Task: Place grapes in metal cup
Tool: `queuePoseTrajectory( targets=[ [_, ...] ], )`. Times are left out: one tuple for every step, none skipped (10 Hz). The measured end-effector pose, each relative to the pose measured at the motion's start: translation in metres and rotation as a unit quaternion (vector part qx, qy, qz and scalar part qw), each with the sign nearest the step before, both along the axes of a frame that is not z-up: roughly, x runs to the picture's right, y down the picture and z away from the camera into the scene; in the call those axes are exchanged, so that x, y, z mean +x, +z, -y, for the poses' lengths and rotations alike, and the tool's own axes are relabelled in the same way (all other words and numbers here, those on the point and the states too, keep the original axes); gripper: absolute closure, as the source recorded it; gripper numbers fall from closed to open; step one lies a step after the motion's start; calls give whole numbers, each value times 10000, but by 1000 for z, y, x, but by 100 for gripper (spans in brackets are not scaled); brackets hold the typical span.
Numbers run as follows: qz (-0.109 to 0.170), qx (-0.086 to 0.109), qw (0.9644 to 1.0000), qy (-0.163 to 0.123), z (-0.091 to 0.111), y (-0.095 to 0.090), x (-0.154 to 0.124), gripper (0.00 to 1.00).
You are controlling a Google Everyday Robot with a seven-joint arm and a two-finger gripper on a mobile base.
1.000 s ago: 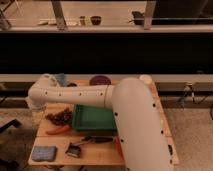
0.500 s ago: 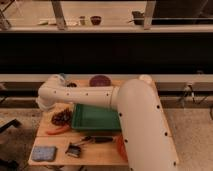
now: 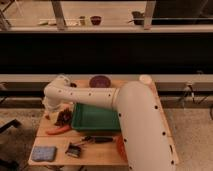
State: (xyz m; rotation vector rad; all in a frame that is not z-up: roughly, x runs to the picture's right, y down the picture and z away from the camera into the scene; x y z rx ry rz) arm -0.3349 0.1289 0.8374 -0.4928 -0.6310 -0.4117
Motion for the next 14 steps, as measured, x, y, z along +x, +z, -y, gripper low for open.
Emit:
queuePoseTrajectory(
  targets=[
    [-46, -39, 10000, -40, -1, 3, 0, 20],
    [-97, -94, 9999, -72, -3, 6, 3, 20],
    [-169, -161, 9997, -88, -3, 9, 9, 20],
    [-202, -212, 9995, -84, -4, 11, 12, 20],
    [-237, -321, 9992, -71, -5, 13, 16, 20],
    [-250, -399, 9989, -78, -6, 13, 18, 20],
    [-245, -472, 9985, -99, -7, 14, 19, 20],
    [-242, -552, 9981, -151, -7, 16, 22, 20],
    [-256, -636, 9973, -275, -9, 17, 23, 20],
    [-296, -705, 9962, -406, -10, 17, 24, 20],
    [-339, -773, 9951, -513, -11, 18, 25, 20],
    [-377, -831, 9943, -558, -11, 17, 29, 20],
    [-405, -912, 9935, -540, -10, 17, 35, 20],
    [-411, -972, 9932, -490, -9, 16, 41, 20]
  ],
)
